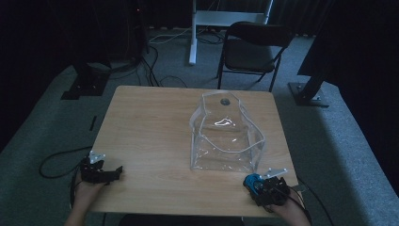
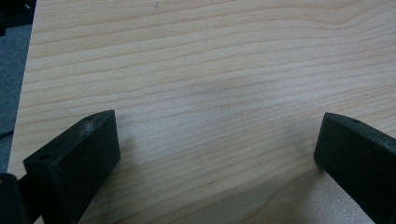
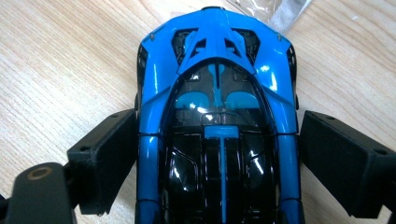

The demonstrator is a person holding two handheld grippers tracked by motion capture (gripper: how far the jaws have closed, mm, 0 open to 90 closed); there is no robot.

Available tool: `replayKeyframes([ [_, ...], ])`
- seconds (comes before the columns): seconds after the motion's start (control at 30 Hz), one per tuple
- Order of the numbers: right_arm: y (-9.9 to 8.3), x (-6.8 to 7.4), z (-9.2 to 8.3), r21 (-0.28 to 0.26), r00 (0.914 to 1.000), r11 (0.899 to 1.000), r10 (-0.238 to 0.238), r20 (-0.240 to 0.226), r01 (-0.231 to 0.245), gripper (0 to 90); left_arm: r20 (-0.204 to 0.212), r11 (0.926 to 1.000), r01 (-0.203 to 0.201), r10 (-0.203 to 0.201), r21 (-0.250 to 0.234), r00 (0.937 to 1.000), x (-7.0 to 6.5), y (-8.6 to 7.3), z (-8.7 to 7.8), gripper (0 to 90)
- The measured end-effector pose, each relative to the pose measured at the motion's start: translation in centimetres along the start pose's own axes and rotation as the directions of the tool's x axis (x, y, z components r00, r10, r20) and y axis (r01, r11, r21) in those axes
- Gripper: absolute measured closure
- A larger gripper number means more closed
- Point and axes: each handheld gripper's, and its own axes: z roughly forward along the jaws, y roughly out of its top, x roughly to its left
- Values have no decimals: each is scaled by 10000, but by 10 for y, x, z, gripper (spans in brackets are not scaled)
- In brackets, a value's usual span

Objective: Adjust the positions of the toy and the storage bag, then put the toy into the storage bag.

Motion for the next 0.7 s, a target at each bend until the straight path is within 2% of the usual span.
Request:
replayKeyframes([
  [0.4,-2,0,-2,-51,10000,10000,28,-26,-28,146,-80,10000,81,-81,13,9999,-1,0,0,7],
  [0.5,-1,1,-3,-26,9999,10000,-67,-93,67,224,-122,9999,120,-120,21,9999,-2,0,0,7],
  [0.53,0,1,-4,-3,9998,9999,-150,-113,150,239,-126,9999,139,-139,4,9998,-2,0,0,7],
  [0.7,6,2,-3,416,10000,9991,21,-23,-20,246,-145,9999,150,-150,9,9998,-3,1,1,7],
])
